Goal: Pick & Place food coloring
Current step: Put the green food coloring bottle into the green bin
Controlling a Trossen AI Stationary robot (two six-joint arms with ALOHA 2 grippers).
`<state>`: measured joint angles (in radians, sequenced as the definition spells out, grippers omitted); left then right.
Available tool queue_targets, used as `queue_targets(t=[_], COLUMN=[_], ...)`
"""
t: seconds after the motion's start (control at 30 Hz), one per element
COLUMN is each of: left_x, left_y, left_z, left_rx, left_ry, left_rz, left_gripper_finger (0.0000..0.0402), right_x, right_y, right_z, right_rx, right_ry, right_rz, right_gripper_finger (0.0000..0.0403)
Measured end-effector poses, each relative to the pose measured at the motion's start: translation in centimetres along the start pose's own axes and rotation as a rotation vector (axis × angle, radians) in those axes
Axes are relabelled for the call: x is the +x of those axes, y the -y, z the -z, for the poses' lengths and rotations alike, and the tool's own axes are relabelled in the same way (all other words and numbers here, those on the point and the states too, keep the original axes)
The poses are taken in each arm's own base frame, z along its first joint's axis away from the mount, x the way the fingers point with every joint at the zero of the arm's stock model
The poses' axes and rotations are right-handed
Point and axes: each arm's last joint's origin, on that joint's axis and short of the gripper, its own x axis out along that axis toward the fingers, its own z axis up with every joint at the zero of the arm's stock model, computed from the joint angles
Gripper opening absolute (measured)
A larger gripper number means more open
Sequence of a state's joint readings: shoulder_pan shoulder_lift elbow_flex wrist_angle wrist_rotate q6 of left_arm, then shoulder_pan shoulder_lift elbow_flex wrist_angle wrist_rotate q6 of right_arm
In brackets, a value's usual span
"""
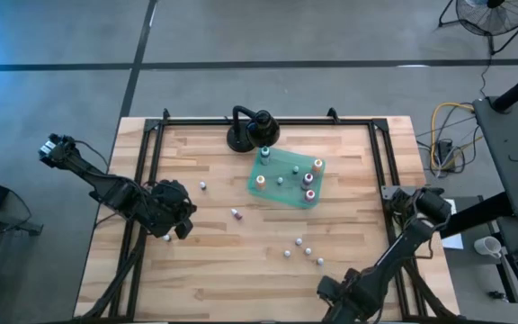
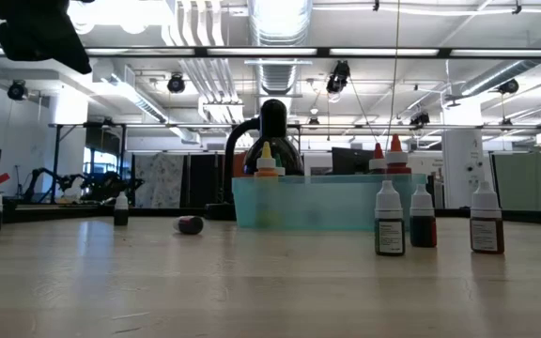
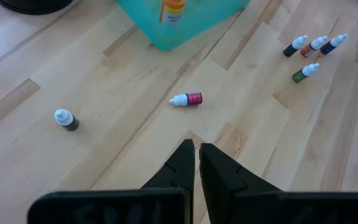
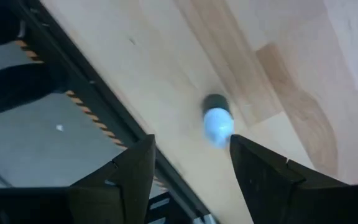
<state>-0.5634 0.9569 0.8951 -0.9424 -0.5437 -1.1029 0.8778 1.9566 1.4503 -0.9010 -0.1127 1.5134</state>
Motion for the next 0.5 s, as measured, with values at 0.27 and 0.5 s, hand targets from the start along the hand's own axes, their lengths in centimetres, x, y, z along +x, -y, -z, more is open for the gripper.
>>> queue_targets(t=[0.27, 0.5], left_x=[0.0, 0.0], left_y=[0.0, 0.0], left_z=[0.0, 0.0], left_rx=[0.0, 0.001], left_ry=[0.0, 0.0], left_rz=[0.0, 0.0], left_gripper_finger=[0.0, 0.0], right_x=[0.7, 0.7], right_y=[0.0, 0.1], right_z=[0.9, 1.2], right_rx=[-0.052, -0.101], right_ry=[0.035, 0.039], right_rz=[0.032, 0.044], right_gripper_finger=[0.0201, 0.0201])
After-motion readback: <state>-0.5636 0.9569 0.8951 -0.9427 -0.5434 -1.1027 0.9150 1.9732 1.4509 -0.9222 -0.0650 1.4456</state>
